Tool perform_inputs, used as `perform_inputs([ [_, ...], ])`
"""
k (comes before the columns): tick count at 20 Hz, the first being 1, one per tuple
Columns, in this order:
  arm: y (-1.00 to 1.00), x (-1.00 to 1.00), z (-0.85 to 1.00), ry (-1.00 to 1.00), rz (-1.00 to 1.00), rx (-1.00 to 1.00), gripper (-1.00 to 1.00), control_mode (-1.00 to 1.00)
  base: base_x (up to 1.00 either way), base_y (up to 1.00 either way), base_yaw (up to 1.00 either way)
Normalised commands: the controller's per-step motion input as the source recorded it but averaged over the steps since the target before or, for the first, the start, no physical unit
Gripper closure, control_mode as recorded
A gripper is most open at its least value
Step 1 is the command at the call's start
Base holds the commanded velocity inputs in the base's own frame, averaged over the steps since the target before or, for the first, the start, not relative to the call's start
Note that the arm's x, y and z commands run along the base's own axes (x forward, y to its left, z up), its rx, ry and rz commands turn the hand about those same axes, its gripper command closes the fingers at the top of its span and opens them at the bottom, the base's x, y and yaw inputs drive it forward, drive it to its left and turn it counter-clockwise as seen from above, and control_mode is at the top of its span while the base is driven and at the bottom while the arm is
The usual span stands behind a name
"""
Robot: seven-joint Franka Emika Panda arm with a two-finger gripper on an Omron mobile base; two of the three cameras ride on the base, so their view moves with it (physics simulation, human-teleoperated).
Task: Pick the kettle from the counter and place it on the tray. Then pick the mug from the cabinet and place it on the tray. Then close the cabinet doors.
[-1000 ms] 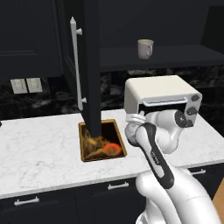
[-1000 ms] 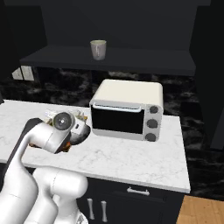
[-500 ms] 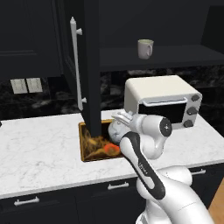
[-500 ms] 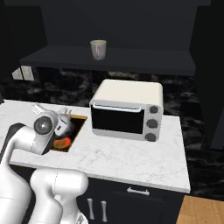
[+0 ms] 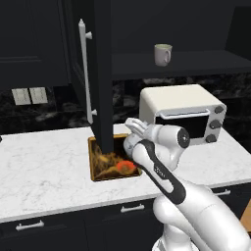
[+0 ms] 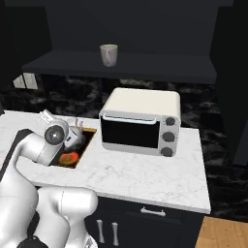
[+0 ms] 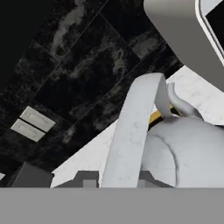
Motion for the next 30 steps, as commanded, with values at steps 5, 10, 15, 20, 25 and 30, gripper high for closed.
perform_inputs([
  [5, 0.07, 0.45, -0.14, 0.13, 0.0, 0.18, 1.0, -1.0, 0.0, 0.0, 0.0],
  [10, 0.33, 0.38, -0.38, 0.22, 0.0, 0.22, 1.0, -1.0, 0.0, 0.0, 0.0],
  [15, 0.46, 0.13, -0.32, 0.05, 0.0, 0.25, 1.0, -1.0, 0.0, 0.0, 0.0],
  [20, 0.37, 0.17, -0.34, -0.17, -0.02, 0.11, 1.0, -1.0, 0.0, 0.0, 0.0],
  [25, 0.05, 0.34, -0.27, -0.13, -0.03, 0.06, 1.0, -1.0, 0.0, 0.0, 0.0],
  [30, 0.0, 0.27, -0.21, -0.06, 0.0, 0.05, 1.0, -1.0, 0.0, 0.0, 0.0],
])
